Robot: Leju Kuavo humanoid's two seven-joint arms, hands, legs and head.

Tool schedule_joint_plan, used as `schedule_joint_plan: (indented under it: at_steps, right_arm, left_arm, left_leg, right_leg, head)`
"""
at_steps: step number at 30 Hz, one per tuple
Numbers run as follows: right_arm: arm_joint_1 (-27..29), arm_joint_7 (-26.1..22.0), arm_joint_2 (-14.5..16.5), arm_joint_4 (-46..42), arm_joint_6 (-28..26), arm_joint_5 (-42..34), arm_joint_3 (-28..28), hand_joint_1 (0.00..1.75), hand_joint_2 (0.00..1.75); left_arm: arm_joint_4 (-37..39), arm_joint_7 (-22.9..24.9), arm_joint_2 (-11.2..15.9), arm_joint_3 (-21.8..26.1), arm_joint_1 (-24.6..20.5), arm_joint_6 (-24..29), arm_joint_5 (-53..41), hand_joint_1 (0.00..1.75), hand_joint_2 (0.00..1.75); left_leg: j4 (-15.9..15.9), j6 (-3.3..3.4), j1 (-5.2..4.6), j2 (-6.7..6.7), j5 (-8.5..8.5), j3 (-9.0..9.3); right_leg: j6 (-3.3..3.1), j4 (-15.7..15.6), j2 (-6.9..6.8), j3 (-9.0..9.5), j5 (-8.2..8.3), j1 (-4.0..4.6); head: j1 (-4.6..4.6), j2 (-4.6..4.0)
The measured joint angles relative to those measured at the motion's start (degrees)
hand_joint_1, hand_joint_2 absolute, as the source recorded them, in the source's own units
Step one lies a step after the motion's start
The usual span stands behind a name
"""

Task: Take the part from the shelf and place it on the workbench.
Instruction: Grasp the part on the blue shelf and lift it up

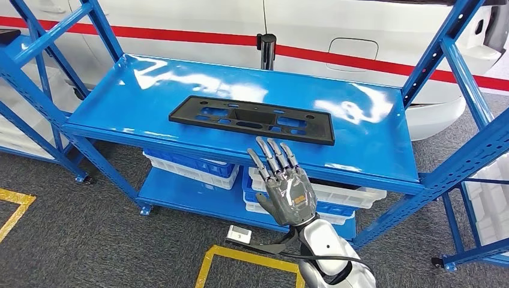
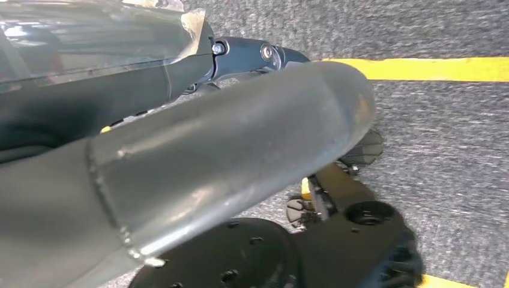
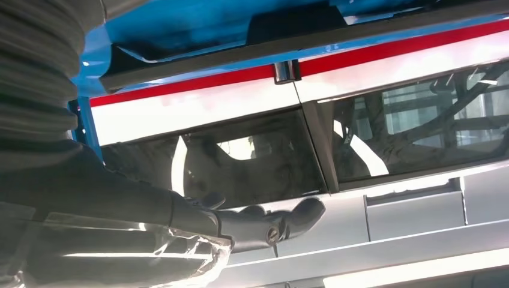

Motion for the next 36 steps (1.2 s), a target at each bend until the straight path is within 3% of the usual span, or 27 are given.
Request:
schedule_joint_plan:
  at_steps: [5, 7, 9, 10, 11, 13, 15, 17, 20, 22, 24, 25, 26, 27, 29, 30, 32, 36]
  right_arm:
    - [-0.04, 0.00, 0.24, -0.09, -0.13, -0.11, 0.03, 0.00, 1.75]
    - [-0.15, 0.01, 0.26, -0.07, -0.16, -0.20, 0.01, 0.00, 1.75]
    - [-0.24, 0.08, 0.26, 0.04, 0.05, -0.31, -0.02, 0.00, 1.75]
    - [-0.30, 0.16, 0.26, 0.11, 0.40, -0.34, -0.02, 0.00, 1.75]
    - [-0.46, 0.28, 0.30, 0.15, 0.92, -0.36, -0.02, 0.00, 1.75]
    - [-1.08, 0.53, 0.44, 0.18, 2.11, -0.36, -0.02, 0.00, 1.75]
    - [-1.97, 0.70, 0.83, 0.19, 3.19, -0.33, -0.02, 0.00, 1.75]
    - [-2.85, 0.87, 1.37, 0.32, 4.08, -0.25, -0.03, 0.00, 1.75]
    - [-4.08, 1.04, 2.07, 0.79, 4.76, -0.05, -0.11, 0.00, 1.75]
    - [-4.68, 1.04, 2.50, 1.34, 4.92, 0.13, -0.15, 0.00, 1.75]
    - [-5.07, 1.03, 2.83, 2.14, 4.92, 0.41, -0.14, 0.00, 1.75]
    - [-5.18, 1.03, 2.95, 2.58, 4.92, 0.61, -0.12, 0.00, 1.75]
    - [-5.31, 1.03, 3.06, 3.02, 4.92, 0.81, -0.09, 0.00, 1.75]
    - [-5.47, 1.04, 3.15, 3.38, 4.92, 1.03, -0.07, 0.00, 1.75]
    - [-6.13, 1.18, 3.38, 4.14, 4.95, 1.44, 0.05, 0.00, 1.75]
    - [-6.56, 1.29, 3.50, 4.56, 4.98, 1.63, 0.15, 0.00, 1.75]
    - [-7.30, 1.48, 3.75, 5.50, 5.03, 1.92, 0.46, 0.00, 1.75]
    - [-8.17, 1.53, 4.43, 7.31, 5.03, 2.24, 1.27, 0.00, 1.75]
  left_arm:
    - [-0.07, 0.72, 0.02, -0.08, -0.67, -0.43, -0.53, 0.00, 0.00]
    - [-0.08, 0.85, 0.02, -0.08, -1.11, -0.51, -0.61, 0.00, 0.00]
    - [-0.09, 0.93, 0.03, -0.07, -1.50, -0.57, -0.63, 0.00, 0.00]
    - [-0.10, 0.98, 0.03, -0.07, -1.61, -0.63, -0.63, 0.00, 0.00]
    - [-0.10, 1.05, 0.02, -0.07, -1.69, -0.74, -0.65, 0.00, 0.00]
    - [-0.10, 1.28, -0.04, -0.07, -1.91, -0.99, -0.70, 0.00, 0.00]
    - [-0.11, 1.49, -0.11, -0.07, -2.38, -1.10, -0.70, 0.00, 0.00]
    - [-0.13, 1.59, -0.13, -0.06, -2.85, -1.11, -0.61, 0.00, 0.00]
    - [-0.32, 1.42, -0.20, -0.05, -3.25, -0.91, -0.48, 0.00, 0.00]
    - [-0.46, 1.25, -0.32, -0.05, -3.32, -0.70, -0.50, 0.00, 0.00]
    - [-0.48, 1.17, -0.40, -0.04, -3.20, -0.61, -0.52, 0.00, 0.00]
    - [-0.48, 1.11, -0.42, -0.04, -3.10, -0.56, -0.53, 0.00, 0.00]
    - [-0.48, 1.06, -0.42, -0.03, -3.00, -0.53, -0.53, 0.00, 0.00]
    - [-0.48, 0.99, -0.43, -0.03, -2.95, -0.50, -0.56, 0.00, 0.00]
    - [-0.49, 0.84, -0.43, -0.03, -2.93, -0.43, -0.61, 0.00, 0.00]
    - [-0.49, 0.78, -0.44, -0.03, -2.94, -0.38, -0.64, 0.00, 0.00]
    - [-0.52, 0.69, -0.50, -0.02, -2.91, -0.22, -0.68, 0.00, 0.00]
    - [-0.57, 0.60, -0.84, 0.05, -2.75, 0.25, -0.69, 0.00, 0.00]
  left_leg:
    - [-2.11, 1.98, -0.46, -0.05, -0.06, 1.26]
    - [-2.51, 2.72, -0.40, 0.02, -0.08, 1.75]
    - [-2.51, 3.15, -0.51, -0.03, -0.33, 1.92]
    - [-2.50, 3.21, -0.54, -0.06, -0.47, 2.04]
    - [-2.46, 3.20, -0.56, -0.12, -0.66, 2.22]
    - [-2.38, 2.91, -0.58, -0.25, -1.12, 2.73]
    - [-2.03, 2.33, -0.88, -0.35, -1.76, 3.04]
    - [-1.86, 1.71, -0.99, -0.35, -2.26, 3.12]
    - [-1.15, 0.71, -0.49, -0.20, -3.07, 3.07]
    - [3.27, 0.10, -0.26, -0.10, -5.32, 1.08]
    - [10.75, -0.40, -0.09, -0.06, -8.10, -3.17]
    - [13.29, -0.57, -0.02, -0.05, -8.46, -5.00]
    - [14.02, -0.65, 0.03, -0.03, -7.73, -6.04]
    - [12.36, -0.60, 0.06, -0.02, -5.90, -5.87]
    - [4.83, -0.18, 0.04, -0.01, -1.18, -3.04]
    - [1.57, 0.09, -0.06, -0.03, 0.27, -1.64]
    - [-1.25, 0.64, -0.40, -0.10, 0.89, -0.40]
    - [-2.55, 2.08, -0.37, -0.08, 0.91, 0.69]
  right_leg:
    - [1.36, 1.05, -0.10, -0.40, -1.15, 0.17]
    - [1.08, 6.20, -0.16, -3.04, -3.31, 0.12]
    - [0.83, 13.77, -0.16, -7.52, -5.57, 0.08]
    - [1.01, 15.96, -0.16, -9.09, -5.77, 0.05]
    - [1.42, 16.04, -0.17, -9.62, -5.04, 0.01]
    - [2.45, 9.96, -0.24, -7.40, -1.52, -0.09]
    - [2.63, 3.04, -0.38, -4.45, 1.46, -0.09]
    - [1.79, 0.74, -0.41, -3.46, 2.14, 0.09]
    - [0.41, 0.40, -0.29, -3.00, 2.11, -0.16]
    - [-0.34, 0.13, -0.32, -2.38, 1.94, -0.48]
    - [-0.86, 0.13, -0.35, -1.94, 1.56, -0.38]
    - [-0.98, 0.14, -0.33, -1.74, 1.39, -0.33]
    - [-1.02, 0.15, -0.27, -1.51, 1.18, -0.30]
    - [-0.95, 0.15, -0.20, -1.21, 0.94, -0.29]
    - [-0.58, 0.15, -0.07, -0.52, 0.39, -0.22]
    - [-0.31, 0.16, -0.02, -0.29, 0.12, -0.02]
    - [0.26, 0.07, 0.04, -0.10, -0.25, 0.25]
    - [1.22, 1.23, -0.15, -0.57, -1.34, 0.38]
  head:
    - [0.11, 0.01]
    - [0.24, 0.00]
    - [0.31, 0.01]
    - [0.31, 0.01]
    - [0.32, 0.02]
    - [0.35, 0.01]
    - [0.39, 0.01]
    - [0.29, 0.00]
    - [0.14, 0.01]
    - [-0.04, 0.01]
    - [-0.11, 0.00]
    - [-0.10, 0.00]
    - [-0.11, 0.00]
    - [-0.12, 0.01]
    - [-0.12, 0.01]
    - [-0.09, 0.01]
    - [-0.03, 0.01]
    - [0.09, 0.01]
